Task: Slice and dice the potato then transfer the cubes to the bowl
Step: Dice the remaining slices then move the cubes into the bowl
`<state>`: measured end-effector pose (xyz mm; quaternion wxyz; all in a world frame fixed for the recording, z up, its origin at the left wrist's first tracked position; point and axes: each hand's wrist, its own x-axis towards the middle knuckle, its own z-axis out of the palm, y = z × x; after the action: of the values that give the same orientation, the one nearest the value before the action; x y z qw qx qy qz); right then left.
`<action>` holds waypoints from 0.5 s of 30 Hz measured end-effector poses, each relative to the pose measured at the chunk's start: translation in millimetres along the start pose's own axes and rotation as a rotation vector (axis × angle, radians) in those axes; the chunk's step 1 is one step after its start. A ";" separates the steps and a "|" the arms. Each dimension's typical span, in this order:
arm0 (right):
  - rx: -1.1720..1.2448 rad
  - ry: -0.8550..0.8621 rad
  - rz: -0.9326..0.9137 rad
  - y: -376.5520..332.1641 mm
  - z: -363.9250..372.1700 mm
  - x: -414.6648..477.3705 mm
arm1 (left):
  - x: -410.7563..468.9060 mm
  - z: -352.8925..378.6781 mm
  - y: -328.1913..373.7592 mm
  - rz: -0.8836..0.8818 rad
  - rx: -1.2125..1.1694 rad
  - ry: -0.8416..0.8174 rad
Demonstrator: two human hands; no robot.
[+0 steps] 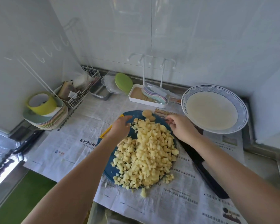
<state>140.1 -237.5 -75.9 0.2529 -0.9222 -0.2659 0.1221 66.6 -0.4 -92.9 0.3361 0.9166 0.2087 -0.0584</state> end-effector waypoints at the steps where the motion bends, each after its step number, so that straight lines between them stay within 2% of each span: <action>1: -0.014 -0.021 -0.023 -2.6 -1.3 15.0 | 9.1 2.4 4.4 0.013 0.015 -0.031; 7: -0.106 -0.190 -0.070 -17.8 3.0 87.2 | 43.9 17.4 14.4 0.053 0.158 -0.120; 12: -0.172 -0.396 -0.185 -22.2 15.3 120.3 | 51.9 19.3 14.4 0.045 0.255 -0.167; 15: -0.185 -0.447 -0.224 -20.7 18.9 130.7 | 56.9 14.3 12.5 0.065 0.275 -0.241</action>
<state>232.8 -142.7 -92.6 0.1143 -0.8564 -0.4255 0.2691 124.0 1.5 -110.5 0.2321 0.9465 0.1271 -0.1849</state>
